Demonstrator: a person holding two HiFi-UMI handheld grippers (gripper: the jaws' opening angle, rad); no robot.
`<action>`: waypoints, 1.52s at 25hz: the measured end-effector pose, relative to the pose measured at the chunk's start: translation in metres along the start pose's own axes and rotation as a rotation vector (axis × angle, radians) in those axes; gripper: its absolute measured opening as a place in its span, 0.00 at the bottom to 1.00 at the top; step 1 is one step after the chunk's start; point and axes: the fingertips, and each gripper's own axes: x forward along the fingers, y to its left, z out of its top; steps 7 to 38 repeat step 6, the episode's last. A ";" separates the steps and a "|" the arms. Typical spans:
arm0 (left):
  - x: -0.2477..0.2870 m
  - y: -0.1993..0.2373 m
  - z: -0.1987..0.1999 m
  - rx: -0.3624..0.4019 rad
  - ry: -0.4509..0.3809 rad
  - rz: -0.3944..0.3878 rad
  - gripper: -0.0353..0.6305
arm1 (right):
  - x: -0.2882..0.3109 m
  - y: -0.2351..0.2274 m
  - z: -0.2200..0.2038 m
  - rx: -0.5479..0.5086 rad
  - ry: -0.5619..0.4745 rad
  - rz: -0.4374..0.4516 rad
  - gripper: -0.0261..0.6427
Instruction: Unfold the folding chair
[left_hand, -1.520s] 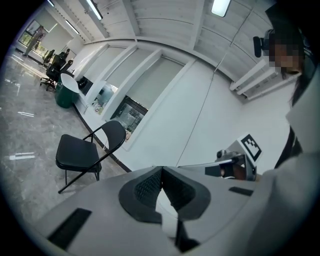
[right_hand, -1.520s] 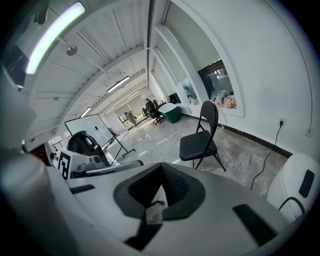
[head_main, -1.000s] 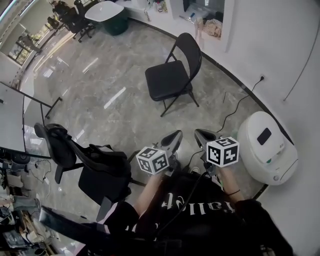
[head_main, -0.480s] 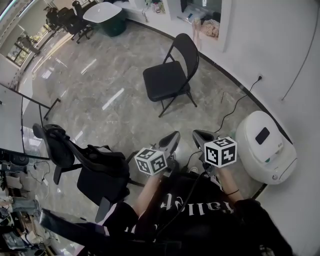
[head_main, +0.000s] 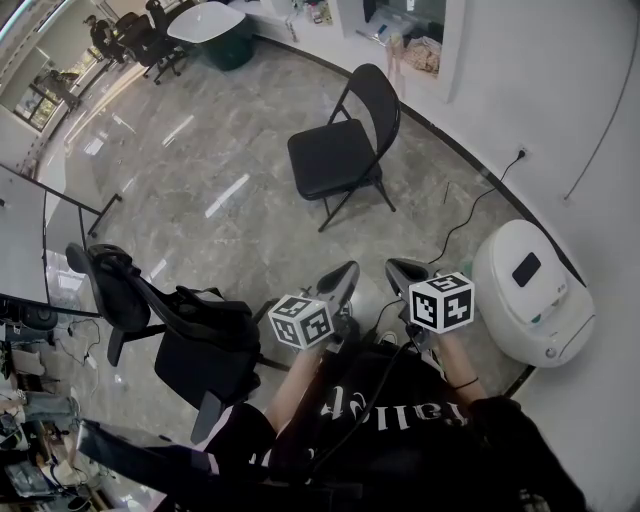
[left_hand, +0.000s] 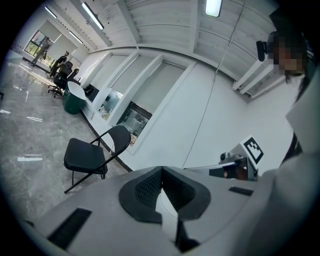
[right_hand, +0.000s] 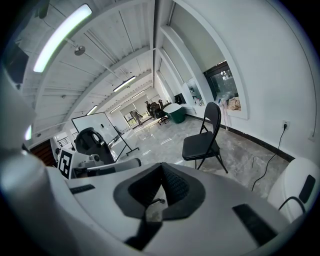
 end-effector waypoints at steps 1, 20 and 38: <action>0.000 0.000 0.000 -0.001 0.000 0.001 0.06 | 0.000 0.001 0.000 0.000 0.001 0.001 0.06; -0.001 0.000 0.000 -0.005 -0.002 0.004 0.06 | 0.000 0.003 0.001 -0.002 0.003 0.006 0.06; -0.001 0.000 0.000 -0.005 -0.002 0.004 0.06 | 0.000 0.003 0.001 -0.002 0.003 0.006 0.06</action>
